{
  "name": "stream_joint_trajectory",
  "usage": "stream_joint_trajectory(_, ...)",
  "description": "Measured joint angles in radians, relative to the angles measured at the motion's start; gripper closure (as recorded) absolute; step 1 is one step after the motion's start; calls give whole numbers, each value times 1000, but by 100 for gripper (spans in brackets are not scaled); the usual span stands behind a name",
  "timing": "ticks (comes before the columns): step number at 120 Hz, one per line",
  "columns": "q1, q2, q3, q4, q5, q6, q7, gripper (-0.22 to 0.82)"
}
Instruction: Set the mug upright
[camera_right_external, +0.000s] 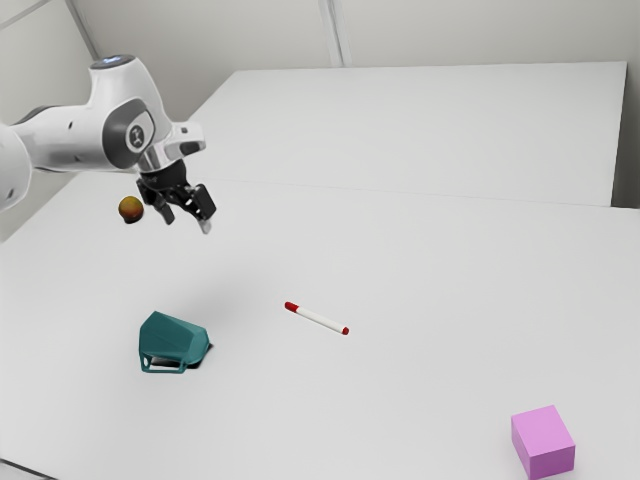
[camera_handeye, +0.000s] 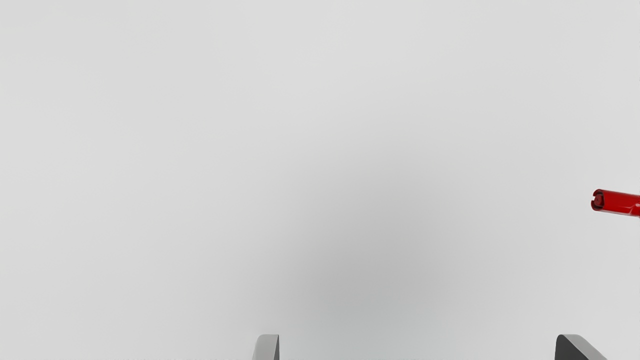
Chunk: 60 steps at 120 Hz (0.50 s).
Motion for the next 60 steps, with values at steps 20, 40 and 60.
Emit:
stream_joint_trajectory(20, 17, -45, 1, -78, -50, 5, -3, 0)
stream_joint_trajectory(40, 113, -52, 3, -134, -223, -15, 49, 0)
stream_joint_trajectory(60, 225, -28, 3, -148, -327, -79, 136, 0)
